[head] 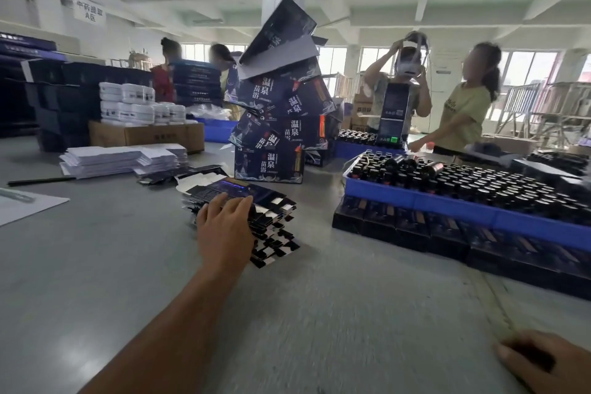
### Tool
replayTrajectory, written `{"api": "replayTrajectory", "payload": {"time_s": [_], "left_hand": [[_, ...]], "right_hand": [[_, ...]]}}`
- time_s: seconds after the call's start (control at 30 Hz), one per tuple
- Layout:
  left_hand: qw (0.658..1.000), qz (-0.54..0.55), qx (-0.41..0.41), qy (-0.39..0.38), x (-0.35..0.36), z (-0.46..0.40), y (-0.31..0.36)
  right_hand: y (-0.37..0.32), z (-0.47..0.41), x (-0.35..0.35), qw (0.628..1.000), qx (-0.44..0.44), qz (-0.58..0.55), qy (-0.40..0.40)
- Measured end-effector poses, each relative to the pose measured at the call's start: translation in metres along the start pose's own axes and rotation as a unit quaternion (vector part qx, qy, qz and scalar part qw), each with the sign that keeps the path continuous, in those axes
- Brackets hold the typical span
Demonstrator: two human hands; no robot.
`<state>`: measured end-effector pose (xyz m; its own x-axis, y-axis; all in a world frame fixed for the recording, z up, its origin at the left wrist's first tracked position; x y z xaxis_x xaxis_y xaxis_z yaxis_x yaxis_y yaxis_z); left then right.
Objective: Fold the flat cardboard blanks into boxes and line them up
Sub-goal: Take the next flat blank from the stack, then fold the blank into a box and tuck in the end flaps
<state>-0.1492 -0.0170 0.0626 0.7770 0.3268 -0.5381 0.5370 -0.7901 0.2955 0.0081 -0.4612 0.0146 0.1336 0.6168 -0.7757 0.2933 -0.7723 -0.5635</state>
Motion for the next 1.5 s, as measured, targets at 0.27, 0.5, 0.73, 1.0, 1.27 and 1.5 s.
{"api": "replayTrajectory", "payload": {"time_s": [0.27,0.5,0.73,1.0,1.27,1.5], "left_hand": [[0.986,0.014,0.032,0.165,-0.045,-0.007,0.006],[0.930,0.149,0.277,0.189,-0.092,0.042,0.134],[0.836,0.288,0.466,0.044,-0.116,0.136,0.224],[0.862,0.131,0.471,-0.135,-0.072,0.141,0.213],[0.857,0.164,0.434,-0.224,-0.061,0.141,0.207],[0.884,0.162,0.416,-0.136,-0.066,0.125,0.201]], "right_hand": [[-0.010,0.008,-0.007,0.999,0.036,-0.010,0.016],[-0.019,0.022,-0.024,0.978,0.080,-0.189,0.031],[-0.052,0.042,0.000,0.857,0.179,-0.459,-0.149],[-0.044,0.046,0.004,0.831,0.151,-0.504,-0.180],[-0.049,0.054,0.000,0.856,0.103,-0.465,-0.200],[-0.046,0.051,-0.001,0.847,0.113,-0.485,-0.185]]}}
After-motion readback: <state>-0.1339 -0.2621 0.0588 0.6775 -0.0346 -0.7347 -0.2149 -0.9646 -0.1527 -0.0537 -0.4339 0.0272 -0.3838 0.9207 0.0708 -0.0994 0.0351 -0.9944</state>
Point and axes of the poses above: each hand's wrist, its own z-axis away from the middle knuckle, its own x-axis out of the palm, y = z × x, the point moved 7 cm from there along -z, towards the middle knuckle, and after that the axes turned 9 degrees about y, right-handed, at the moved point
